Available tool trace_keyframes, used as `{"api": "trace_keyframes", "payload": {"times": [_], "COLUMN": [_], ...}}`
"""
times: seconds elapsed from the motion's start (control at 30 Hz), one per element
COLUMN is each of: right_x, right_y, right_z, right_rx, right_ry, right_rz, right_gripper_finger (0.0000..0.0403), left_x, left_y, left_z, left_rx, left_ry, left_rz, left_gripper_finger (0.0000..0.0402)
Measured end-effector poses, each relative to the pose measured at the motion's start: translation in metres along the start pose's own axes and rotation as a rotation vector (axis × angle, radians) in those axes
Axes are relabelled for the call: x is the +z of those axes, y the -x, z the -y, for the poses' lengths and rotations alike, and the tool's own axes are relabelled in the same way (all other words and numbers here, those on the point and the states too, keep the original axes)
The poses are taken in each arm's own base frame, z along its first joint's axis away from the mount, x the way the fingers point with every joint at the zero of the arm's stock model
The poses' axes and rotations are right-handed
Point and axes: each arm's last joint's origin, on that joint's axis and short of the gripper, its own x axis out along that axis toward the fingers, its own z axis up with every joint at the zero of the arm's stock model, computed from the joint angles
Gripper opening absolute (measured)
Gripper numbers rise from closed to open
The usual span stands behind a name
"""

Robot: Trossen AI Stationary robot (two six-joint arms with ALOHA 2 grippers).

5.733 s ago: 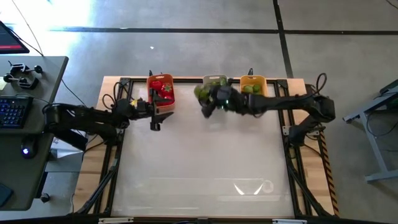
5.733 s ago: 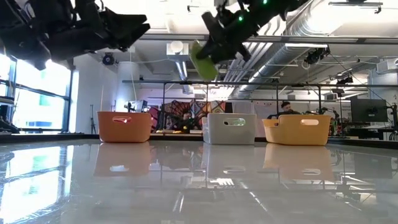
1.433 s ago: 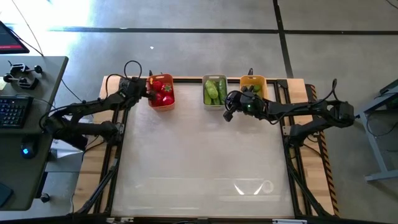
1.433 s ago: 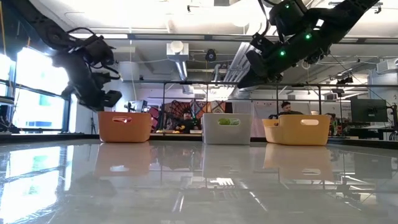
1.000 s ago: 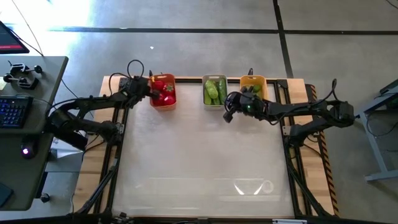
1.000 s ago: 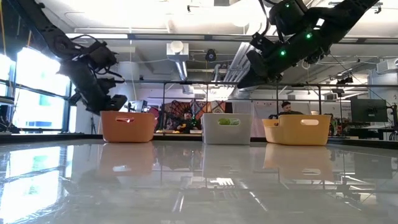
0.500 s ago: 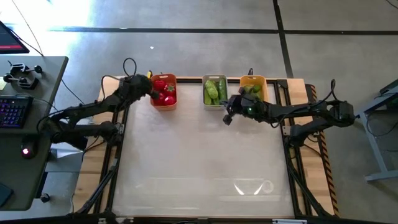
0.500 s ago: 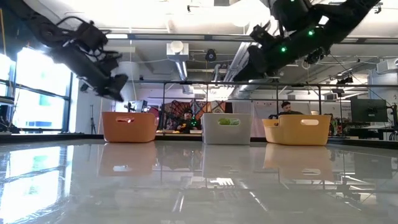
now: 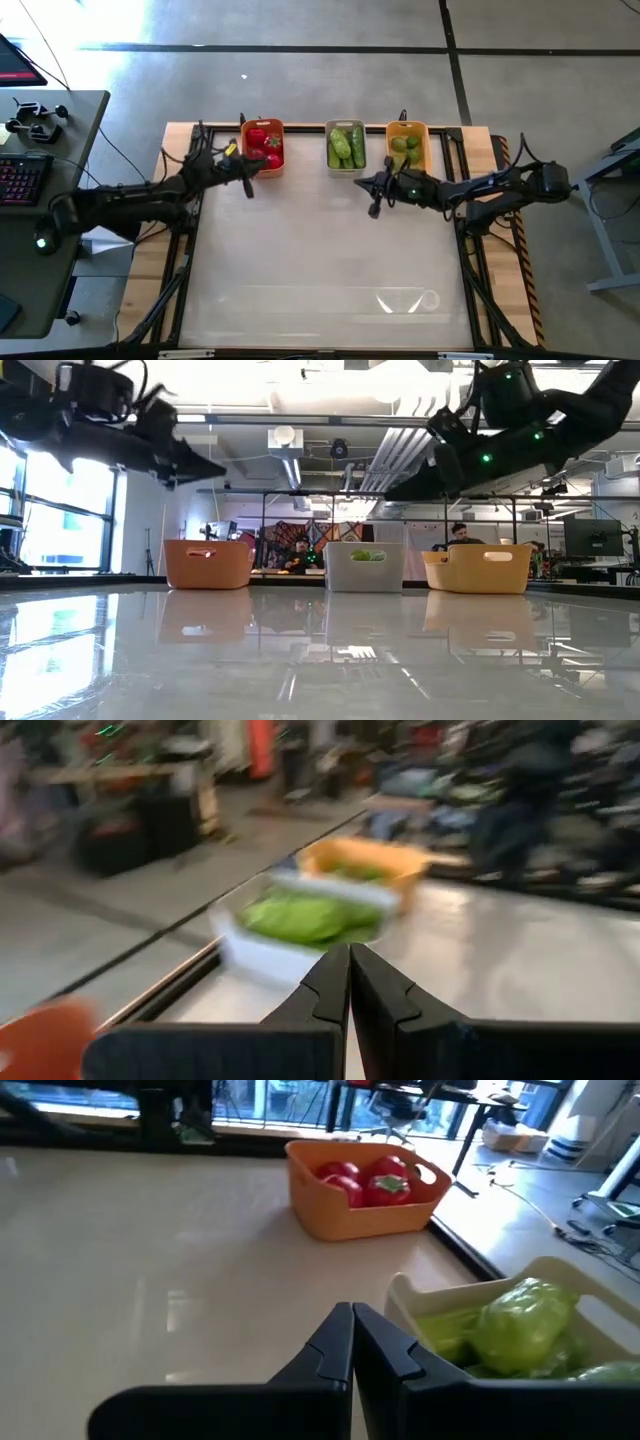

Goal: Sort produce into baskets
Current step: Return to Home Position

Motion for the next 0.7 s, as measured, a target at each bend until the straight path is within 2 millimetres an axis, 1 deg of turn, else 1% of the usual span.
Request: {"api": "trace_keyframes", "payload": {"times": [0.13, 0.3, 0.47, 0.7], "right_x": [-0.003, -0.002, -0.005, -0.021], "right_y": [0.004, 0.019, 0.041, 0.079], "right_z": [-0.003, -0.001, 0.002, 0.007], "right_rx": [0.057, 0.133, 0.173, 0.149], "right_ry": [0.005, 0.005, -0.001, -0.038], "right_rz": [0.005, 0.039, 0.087, 0.208], "right_gripper_finger": [0.0, 0.0, 0.0, 0.0], "left_x": [0.001, 0.002, 0.002, 0.002], "left_y": [0.001, 0.002, 0.004, 0.007], "left_z": [0.019, 0.04, 0.055, 0.07], "left_rx": [-0.121, -0.239, -0.326, -0.41], "left_ry": [-0.031, -0.071, -0.108, -0.113], "left_rz": [0.055, 0.071, 0.088, 0.089], "left_gripper_finger": [0.0, 0.0, 0.0, 0.0]}}
